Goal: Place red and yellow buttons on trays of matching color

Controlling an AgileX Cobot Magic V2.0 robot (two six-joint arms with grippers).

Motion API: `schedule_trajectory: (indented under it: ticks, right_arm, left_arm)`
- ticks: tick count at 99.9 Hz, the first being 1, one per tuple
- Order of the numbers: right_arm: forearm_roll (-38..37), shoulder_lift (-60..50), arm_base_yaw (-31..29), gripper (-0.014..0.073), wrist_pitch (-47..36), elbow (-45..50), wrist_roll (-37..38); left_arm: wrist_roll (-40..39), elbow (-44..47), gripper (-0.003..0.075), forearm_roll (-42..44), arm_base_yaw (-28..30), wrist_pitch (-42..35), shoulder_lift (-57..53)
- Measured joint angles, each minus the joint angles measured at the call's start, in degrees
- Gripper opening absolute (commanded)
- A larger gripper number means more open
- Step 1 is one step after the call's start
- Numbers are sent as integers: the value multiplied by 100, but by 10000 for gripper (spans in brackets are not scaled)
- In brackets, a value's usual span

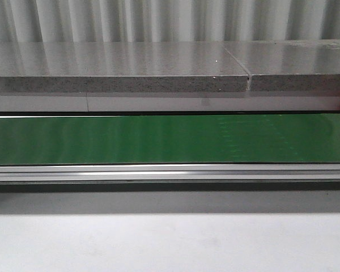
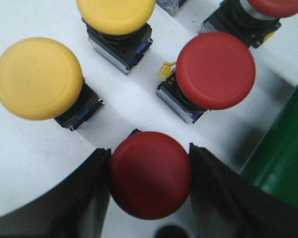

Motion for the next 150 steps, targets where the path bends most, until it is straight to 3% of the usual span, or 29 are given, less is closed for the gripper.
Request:
schedule_trajectory:
  ticks: [19, 85, 122, 150]
  right_arm:
    - [0, 0, 0, -69, 0, 0, 0]
    - [0, 0, 0, -69, 0, 0, 0]
    - [0, 0, 0, -69, 0, 0, -4]
    - [0, 0, 0, -69, 0, 0, -4]
  left_arm:
    - [0, 0, -21, 0, 0, 24, 0]
    - [59, 0, -21, -116, -101, 350, -2153]
    - [580, 0, -21, -309, -1364, 477, -2024]
    - [600, -254, -20, -349, -1578, 556, -1387]
